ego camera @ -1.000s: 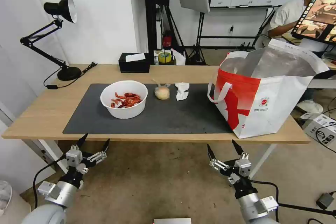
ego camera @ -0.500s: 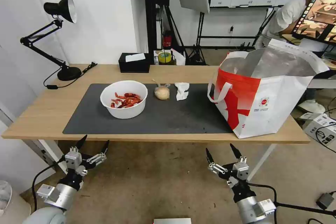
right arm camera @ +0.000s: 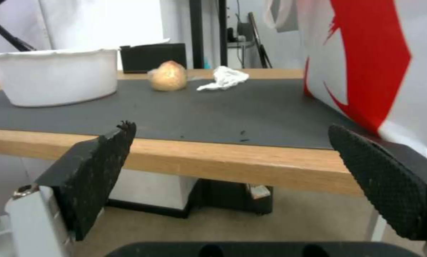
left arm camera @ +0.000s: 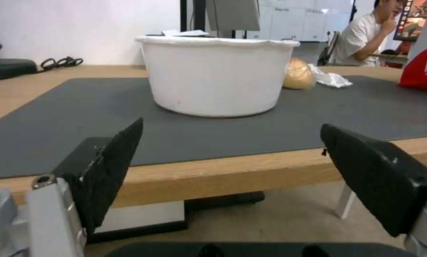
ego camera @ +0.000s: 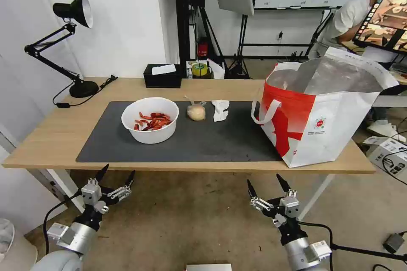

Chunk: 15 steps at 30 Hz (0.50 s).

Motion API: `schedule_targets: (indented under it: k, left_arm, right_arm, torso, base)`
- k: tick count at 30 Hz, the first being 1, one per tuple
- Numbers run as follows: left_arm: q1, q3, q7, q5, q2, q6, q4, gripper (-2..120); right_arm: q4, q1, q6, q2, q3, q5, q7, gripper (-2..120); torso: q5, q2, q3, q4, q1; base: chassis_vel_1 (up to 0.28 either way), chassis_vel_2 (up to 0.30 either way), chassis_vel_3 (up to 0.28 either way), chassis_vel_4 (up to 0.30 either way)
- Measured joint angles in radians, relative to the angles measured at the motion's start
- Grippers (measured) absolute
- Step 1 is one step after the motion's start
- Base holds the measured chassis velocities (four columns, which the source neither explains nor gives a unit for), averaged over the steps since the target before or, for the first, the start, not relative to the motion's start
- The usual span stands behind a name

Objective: Pick up the trash from the table and place it into the takeout bag.

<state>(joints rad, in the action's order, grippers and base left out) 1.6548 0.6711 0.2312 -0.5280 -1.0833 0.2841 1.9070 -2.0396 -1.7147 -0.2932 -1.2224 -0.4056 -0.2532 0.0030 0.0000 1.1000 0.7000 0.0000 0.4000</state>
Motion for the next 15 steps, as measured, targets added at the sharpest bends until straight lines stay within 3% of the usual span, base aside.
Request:
schedule_targets:
  k: [5, 7, 8, 11, 15]
  left_arm:
    - [-0.056, -0.049, 0.0, -0.016, 0.039, -0.002, -0.015, 100]
    - [-0.118, -0.1, -0.001, -0.03, 0.083, -0.019, -0.032, 100]
    - [-0.118, -0.1, -0.001, -0.03, 0.083, -0.019, -0.032, 100]
    - [-0.132, -0.109, -0.001, -0.04, 0.102, -0.027, -0.037, 100]
    - [-0.13, -0.103, -0.002, -0.043, 0.107, -0.028, -0.037, 100]
  right_arm:
    - [-0.033, 0.028, 0.037, 0.022, 0.013, -0.01, 0.0, 100]
    - [-0.07, 0.039, 0.063, 0.036, -0.008, -0.027, 0.003, 100]
    - [-0.07, 0.039, 0.063, 0.036, -0.008, -0.027, 0.003, 100]
    - [-0.08, 0.122, 0.123, 0.085, 0.021, -0.08, 0.017, 100]
    - [-0.071, 0.209, 0.167, 0.131, 0.072, -0.129, 0.03, 100]
  torso:
    - [0.0001, 0.0, 0.0, 0.0008, 0.0]
    - [-0.0008, 0.0, 0.0, -0.0017, 0.0]
    - [-0.0008, 0.0, 0.0, -0.0017, 0.0]
    - [0.0004, 0.0, 0.0, 0.0004, 0.0]
    - [0.0, 0.0, 0.0, 0.0001, 0.0]
  base:
    - [0.0, 0.0, 0.0, 0.0]
    - [0.0, 0.0, 0.0, 0.0]
    - [0.0, 0.0, 0.0, 0.0]
    - [0.0, 0.0, 0.0, 0.0]
    - [0.0, 0.0, 0.0, 0.0]
